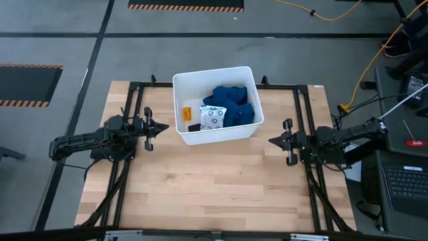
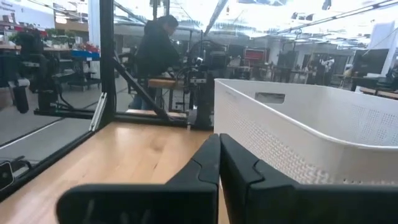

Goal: Pick & place medical supplies in basket/bin
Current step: Return to Home Position

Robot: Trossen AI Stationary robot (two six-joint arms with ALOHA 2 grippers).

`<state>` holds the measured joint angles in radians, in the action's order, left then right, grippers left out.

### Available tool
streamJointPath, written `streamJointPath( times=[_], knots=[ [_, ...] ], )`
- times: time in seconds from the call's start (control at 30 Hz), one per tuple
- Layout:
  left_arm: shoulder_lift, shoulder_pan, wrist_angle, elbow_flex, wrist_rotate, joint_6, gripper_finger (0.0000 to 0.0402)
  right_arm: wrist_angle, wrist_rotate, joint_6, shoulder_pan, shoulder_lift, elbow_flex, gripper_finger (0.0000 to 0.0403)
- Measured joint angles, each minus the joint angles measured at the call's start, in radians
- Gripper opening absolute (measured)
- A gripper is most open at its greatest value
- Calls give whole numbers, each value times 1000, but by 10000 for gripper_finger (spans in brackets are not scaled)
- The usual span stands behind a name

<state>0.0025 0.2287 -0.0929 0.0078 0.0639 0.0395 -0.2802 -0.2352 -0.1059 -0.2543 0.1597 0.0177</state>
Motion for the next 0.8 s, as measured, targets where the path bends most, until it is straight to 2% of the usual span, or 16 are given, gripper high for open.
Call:
streamJointPath(
  times=[0.23,0.8],
  knots=[
    [0,0,0,0,0,0,8,17,0,50,0,0,0,8],
    [0,0,0,0,0,0,10,21,0,46,0,1,0,8]
  ],
)
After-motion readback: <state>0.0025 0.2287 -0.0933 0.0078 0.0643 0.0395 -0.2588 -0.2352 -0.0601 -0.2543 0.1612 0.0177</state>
